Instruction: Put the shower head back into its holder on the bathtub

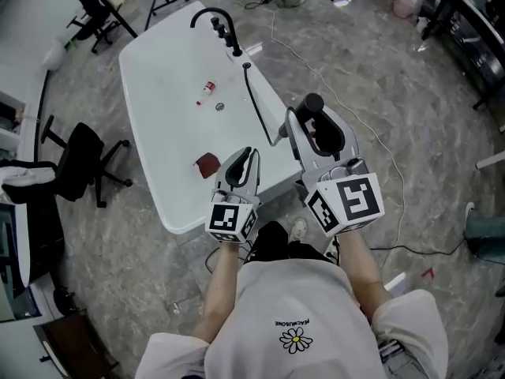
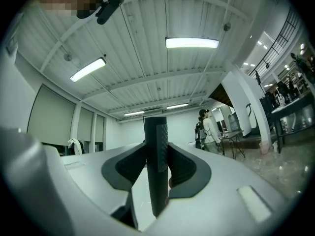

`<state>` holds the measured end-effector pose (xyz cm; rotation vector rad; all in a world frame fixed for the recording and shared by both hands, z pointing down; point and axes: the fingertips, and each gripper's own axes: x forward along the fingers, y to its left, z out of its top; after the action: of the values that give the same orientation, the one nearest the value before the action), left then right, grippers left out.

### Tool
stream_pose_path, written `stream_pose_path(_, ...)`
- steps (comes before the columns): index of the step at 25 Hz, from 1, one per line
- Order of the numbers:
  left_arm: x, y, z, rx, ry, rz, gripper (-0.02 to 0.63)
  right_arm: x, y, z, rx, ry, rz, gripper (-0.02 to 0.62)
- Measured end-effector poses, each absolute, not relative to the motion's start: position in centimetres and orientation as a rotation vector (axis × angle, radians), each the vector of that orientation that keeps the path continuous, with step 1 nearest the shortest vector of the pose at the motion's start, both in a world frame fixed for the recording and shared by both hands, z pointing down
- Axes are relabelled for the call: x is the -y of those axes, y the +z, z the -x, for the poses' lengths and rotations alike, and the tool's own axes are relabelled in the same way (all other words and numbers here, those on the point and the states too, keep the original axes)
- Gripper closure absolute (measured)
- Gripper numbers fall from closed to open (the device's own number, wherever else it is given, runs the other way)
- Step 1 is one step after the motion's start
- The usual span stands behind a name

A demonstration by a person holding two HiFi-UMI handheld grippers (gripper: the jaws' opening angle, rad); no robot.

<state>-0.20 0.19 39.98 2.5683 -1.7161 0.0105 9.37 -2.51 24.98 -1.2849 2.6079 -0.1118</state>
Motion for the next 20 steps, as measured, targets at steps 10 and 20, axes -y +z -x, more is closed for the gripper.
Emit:
stream_pose_path(10, 9.0, 48.7, -0.9, 1.577, 0.166, -2.481, 0.489, 10.1, 22.4, -6.7, -2.663, -0.052, 1.177, 0.456)
stream_pose_path(20, 19.0, 61.1, 4.1, 1.527, 0.369, -2.244, 0.456, 19.0, 15.4, -1.9, -2.653, -0.118, 0.99, 0.456)
